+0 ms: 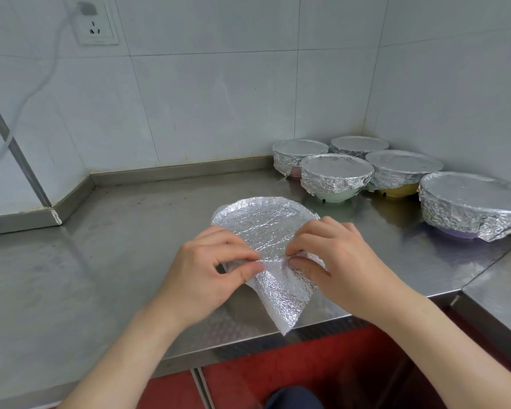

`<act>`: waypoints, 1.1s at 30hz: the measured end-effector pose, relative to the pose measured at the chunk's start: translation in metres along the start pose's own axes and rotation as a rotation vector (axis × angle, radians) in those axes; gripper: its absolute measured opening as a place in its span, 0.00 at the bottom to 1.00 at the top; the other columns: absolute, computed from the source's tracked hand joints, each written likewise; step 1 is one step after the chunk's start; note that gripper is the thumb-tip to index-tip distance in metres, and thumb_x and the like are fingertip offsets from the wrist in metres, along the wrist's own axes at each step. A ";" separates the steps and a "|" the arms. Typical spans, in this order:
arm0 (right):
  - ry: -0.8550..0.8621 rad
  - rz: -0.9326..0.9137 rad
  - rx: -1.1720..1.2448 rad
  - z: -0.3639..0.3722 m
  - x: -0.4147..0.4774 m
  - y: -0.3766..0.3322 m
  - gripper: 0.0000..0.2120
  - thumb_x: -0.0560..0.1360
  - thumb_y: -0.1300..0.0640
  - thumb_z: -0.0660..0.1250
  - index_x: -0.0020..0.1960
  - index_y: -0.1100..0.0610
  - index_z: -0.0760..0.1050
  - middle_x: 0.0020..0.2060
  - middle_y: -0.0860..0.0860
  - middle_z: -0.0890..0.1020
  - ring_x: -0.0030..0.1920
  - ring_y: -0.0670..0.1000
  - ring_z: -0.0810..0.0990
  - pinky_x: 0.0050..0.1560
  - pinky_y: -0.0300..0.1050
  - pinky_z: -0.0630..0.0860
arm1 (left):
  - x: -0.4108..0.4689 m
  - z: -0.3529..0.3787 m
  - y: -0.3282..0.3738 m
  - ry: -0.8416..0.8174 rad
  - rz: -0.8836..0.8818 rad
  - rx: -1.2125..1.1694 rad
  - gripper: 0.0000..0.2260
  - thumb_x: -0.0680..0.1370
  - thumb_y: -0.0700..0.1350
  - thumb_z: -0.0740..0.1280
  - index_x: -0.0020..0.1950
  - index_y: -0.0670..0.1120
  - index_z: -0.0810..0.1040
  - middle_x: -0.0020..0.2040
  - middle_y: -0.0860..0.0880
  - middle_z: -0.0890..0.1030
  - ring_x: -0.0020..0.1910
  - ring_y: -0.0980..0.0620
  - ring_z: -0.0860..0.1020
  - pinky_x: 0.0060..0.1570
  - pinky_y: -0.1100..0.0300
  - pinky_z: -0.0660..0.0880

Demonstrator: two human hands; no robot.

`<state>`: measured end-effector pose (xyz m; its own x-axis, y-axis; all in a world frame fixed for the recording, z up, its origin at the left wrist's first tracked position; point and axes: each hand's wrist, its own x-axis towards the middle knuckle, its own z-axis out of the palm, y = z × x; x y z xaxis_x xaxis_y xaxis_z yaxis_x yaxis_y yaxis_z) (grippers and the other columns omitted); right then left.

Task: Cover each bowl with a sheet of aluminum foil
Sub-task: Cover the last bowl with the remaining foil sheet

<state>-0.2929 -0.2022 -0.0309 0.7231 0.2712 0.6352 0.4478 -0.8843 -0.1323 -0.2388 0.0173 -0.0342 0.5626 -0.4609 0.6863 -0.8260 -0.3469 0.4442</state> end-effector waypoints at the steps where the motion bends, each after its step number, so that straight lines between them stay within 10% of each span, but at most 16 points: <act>1: 0.015 -0.015 -0.020 0.001 0.002 -0.001 0.10 0.73 0.46 0.60 0.43 0.48 0.78 0.42 0.41 0.78 0.46 0.45 0.72 0.45 0.46 0.68 | 0.000 0.004 0.001 -0.003 -0.002 0.008 0.07 0.69 0.52 0.75 0.43 0.49 0.86 0.40 0.58 0.81 0.42 0.58 0.77 0.44 0.66 0.72; 10: 0.090 0.012 -0.011 0.013 -0.003 0.006 0.05 0.73 0.52 0.65 0.47 0.49 0.78 0.46 0.43 0.77 0.51 0.47 0.75 0.56 0.46 0.64 | 0.005 0.019 0.002 0.065 0.074 0.113 0.08 0.73 0.50 0.70 0.41 0.47 0.85 0.37 0.54 0.78 0.39 0.57 0.74 0.41 0.66 0.70; 14: -0.011 0.369 0.285 0.002 -0.019 0.018 0.28 0.75 0.39 0.65 0.73 0.45 0.65 0.74 0.44 0.61 0.75 0.44 0.56 0.71 0.49 0.59 | 0.008 0.032 0.013 0.093 0.036 0.138 0.09 0.73 0.52 0.69 0.42 0.49 0.85 0.35 0.56 0.77 0.38 0.57 0.73 0.39 0.62 0.71; 17: -0.023 0.517 0.435 0.002 -0.040 0.014 0.39 0.71 0.33 0.62 0.77 0.46 0.56 0.77 0.42 0.53 0.76 0.39 0.48 0.76 0.48 0.52 | 0.012 0.046 0.024 0.118 0.041 0.231 0.08 0.73 0.53 0.68 0.44 0.51 0.84 0.36 0.55 0.78 0.39 0.55 0.74 0.39 0.59 0.72; 21: 0.057 0.427 0.225 0.022 -0.055 0.004 0.32 0.74 0.35 0.57 0.75 0.47 0.62 0.76 0.45 0.60 0.75 0.44 0.58 0.72 0.53 0.63 | 0.021 0.061 0.037 0.105 0.071 0.357 0.07 0.73 0.52 0.67 0.43 0.52 0.83 0.36 0.55 0.78 0.38 0.53 0.76 0.35 0.57 0.74; 25: 0.140 0.502 0.272 0.033 -0.055 0.006 0.27 0.78 0.47 0.63 0.74 0.54 0.65 0.73 0.50 0.66 0.73 0.49 0.64 0.70 0.35 0.57 | 0.034 0.075 0.054 0.012 0.054 0.441 0.08 0.72 0.55 0.66 0.41 0.53 0.82 0.35 0.55 0.79 0.37 0.52 0.77 0.32 0.59 0.74; 33: 0.174 0.601 0.360 0.037 -0.049 0.013 0.24 0.78 0.50 0.65 0.72 0.52 0.67 0.68 0.46 0.72 0.66 0.50 0.71 0.62 0.51 0.73 | 0.036 0.056 0.054 -0.144 -0.053 0.383 0.09 0.74 0.53 0.70 0.53 0.55 0.82 0.45 0.56 0.80 0.50 0.52 0.75 0.49 0.54 0.74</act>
<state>-0.3033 -0.2126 -0.0919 0.8183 -0.3139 0.4815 0.1658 -0.6732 -0.7206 -0.2610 -0.0633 -0.0181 0.6254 -0.5344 0.5686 -0.7390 -0.6395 0.2118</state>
